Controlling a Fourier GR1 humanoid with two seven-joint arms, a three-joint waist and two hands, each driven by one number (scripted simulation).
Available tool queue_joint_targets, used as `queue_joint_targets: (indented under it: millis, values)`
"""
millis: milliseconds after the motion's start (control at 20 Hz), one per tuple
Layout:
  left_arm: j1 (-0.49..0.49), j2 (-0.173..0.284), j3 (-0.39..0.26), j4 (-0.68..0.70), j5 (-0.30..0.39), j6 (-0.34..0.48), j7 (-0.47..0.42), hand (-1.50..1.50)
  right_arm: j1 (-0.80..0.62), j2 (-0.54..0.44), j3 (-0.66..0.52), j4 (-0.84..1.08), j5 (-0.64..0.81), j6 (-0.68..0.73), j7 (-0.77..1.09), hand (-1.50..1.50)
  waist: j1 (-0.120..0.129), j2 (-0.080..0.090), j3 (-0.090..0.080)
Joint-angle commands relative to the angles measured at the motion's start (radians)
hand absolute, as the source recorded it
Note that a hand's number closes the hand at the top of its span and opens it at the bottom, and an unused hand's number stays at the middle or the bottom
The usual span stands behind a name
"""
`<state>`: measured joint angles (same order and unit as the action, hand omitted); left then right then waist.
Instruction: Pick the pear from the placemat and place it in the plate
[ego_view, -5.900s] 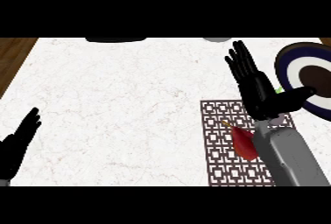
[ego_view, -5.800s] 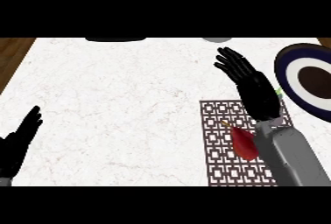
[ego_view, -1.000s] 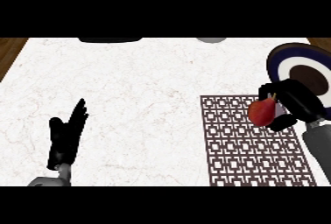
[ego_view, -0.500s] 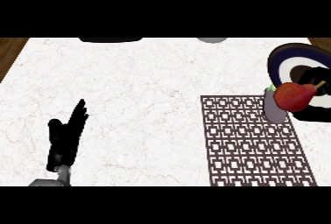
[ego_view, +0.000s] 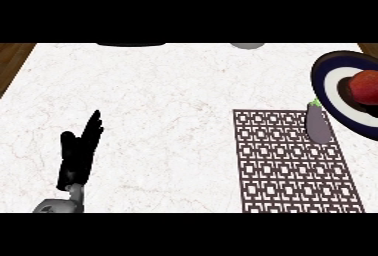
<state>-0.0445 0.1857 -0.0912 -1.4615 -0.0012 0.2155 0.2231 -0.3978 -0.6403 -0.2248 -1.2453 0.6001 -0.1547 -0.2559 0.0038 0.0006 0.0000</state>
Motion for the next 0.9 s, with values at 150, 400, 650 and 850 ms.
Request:
queue_joint_targets:
  millis: [150,400,650,850]
  values:
    - [-0.039,-0.025,0.014,0.055,-0.011,-0.018,-0.029,0.0,-0.211,-0.035,-0.021,0.359,0.062,-0.029,-0.077,1.5,0.012,0.004,0.0]
    - [-0.016,-0.037,-0.001,0.045,-0.035,-0.005,-0.036,0.0,-0.288,-0.076,-0.031,0.645,0.12,-0.08,-0.178,1.5,0.026,0.01,0.001]
    - [-0.026,-0.026,0.008,0.004,-0.019,-0.024,0.01,0.0,-0.359,-0.109,-0.007,0.823,0.149,0.019,-0.227,1.5,0.038,0.014,0.002]
    - [-0.009,-0.041,-0.007,-0.012,-0.02,-0.026,0.001,0.0,-0.353,-0.15,0.055,0.899,0.218,0.114,-0.208,1.5,0.044,0.014,0.002]
